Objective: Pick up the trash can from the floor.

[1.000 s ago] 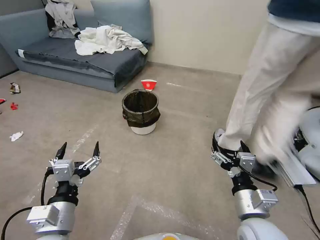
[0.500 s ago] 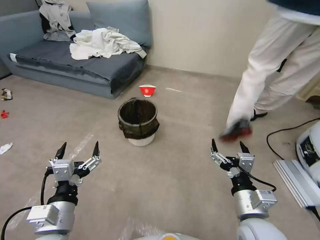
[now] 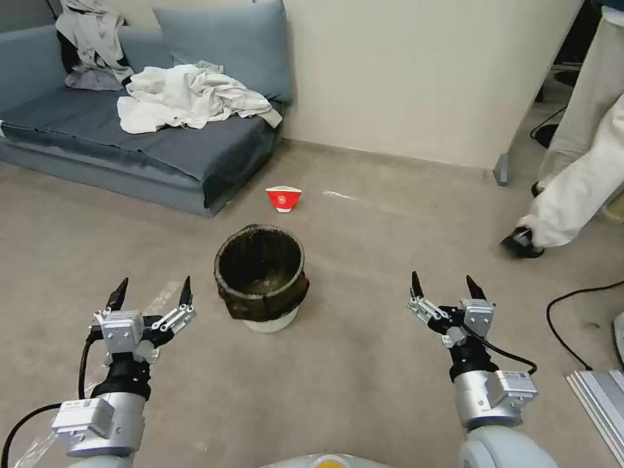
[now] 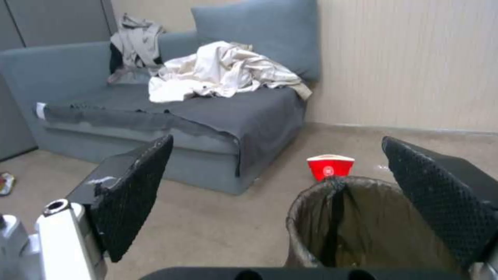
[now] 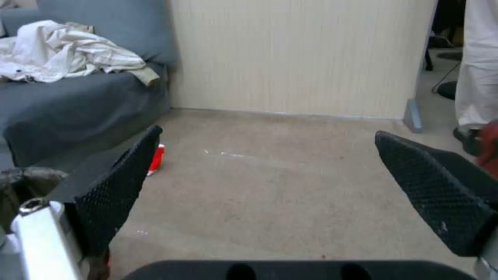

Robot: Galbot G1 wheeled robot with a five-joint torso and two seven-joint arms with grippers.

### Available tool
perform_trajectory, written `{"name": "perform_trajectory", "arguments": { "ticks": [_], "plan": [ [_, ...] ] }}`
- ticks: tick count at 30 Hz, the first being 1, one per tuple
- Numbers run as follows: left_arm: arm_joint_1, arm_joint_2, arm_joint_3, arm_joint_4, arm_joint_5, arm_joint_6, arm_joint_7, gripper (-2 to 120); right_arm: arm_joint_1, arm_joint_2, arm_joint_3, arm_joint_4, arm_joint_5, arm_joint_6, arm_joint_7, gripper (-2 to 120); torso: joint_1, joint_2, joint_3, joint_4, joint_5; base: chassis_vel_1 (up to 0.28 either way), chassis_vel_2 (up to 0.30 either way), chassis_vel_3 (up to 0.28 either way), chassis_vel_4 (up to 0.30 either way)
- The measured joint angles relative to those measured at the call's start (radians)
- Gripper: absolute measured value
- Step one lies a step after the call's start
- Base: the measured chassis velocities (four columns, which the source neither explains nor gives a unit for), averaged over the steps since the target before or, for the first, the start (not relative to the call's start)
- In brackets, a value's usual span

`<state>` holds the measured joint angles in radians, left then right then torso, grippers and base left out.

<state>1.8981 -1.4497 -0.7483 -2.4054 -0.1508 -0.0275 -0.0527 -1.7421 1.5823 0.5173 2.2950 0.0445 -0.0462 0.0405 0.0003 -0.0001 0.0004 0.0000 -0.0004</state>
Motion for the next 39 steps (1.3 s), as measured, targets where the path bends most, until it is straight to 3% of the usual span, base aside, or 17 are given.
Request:
{"name": "perform_trajectory", "arguments": {
  "ticks": [7,15,18,21,22,25,30,39],
  "plan": [
    [-0.015,0.006,-0.015,0.011,-0.032,0.014,-0.002,100,0.001,0.001,-0.009,-0.003,-0.018,0.000,0.005,100,0.000,0.000,0.000,0.0000,0.0005,-0.003,0.012,0.003,-0.023],
    [-0.132,0.110,-0.046,0.077,-0.183,0.113,-0.017,100,0.003,-0.011,-0.012,-0.043,-0.015,0.046,0.017,100,0.000,0.000,0.000,0.0002,0.0002,0.000,0.000,0.000,0.000],
    [-0.188,0.153,-0.041,0.119,-0.219,0.152,-0.032,100,0.003,-0.012,-0.017,-0.061,-0.013,0.069,0.018,100,0.000,0.000,0.000,0.0001,0.0003,0.000,0.000,0.000,0.000],
    [-0.302,0.247,-0.002,0.243,-0.250,0.199,-0.052,100,0.012,-0.018,-0.020,-0.076,-0.020,0.062,0.026,100,0.000,0.000,0.000,0.0000,0.0003,0.000,0.000,0.000,0.000],
    [-0.302,0.247,-0.002,0.243,-0.250,0.199,-0.052,100,0.012,-0.018,-0.020,-0.076,-0.020,0.062,0.026,100,0.000,0.000,0.000,0.0000,0.0003,0.000,0.000,0.000,0.000],
    [-0.397,0.312,0.032,0.344,-0.276,0.227,-0.057,100,0.013,-0.022,-0.022,-0.077,-0.024,0.047,0.039,100,0.000,0.000,0.000,0.0000,0.0002,0.000,0.000,0.000,0.000],
    [-0.517,0.346,0.076,0.419,-0.332,0.309,-0.059,100,0.015,-0.026,-0.023,-0.088,-0.041,0.043,0.049,100,0.000,0.000,0.000,-0.0001,0.0003,0.000,0.000,0.000,0.000],
    [-0.576,0.351,0.106,0.440,-0.382,0.379,-0.067,100,0.024,-0.030,-0.023,-0.100,-0.046,0.043,0.050,100,0.000,0.000,0.000,0.0001,0.0006,0.000,0.000,0.000,0.000]
  ]
}}
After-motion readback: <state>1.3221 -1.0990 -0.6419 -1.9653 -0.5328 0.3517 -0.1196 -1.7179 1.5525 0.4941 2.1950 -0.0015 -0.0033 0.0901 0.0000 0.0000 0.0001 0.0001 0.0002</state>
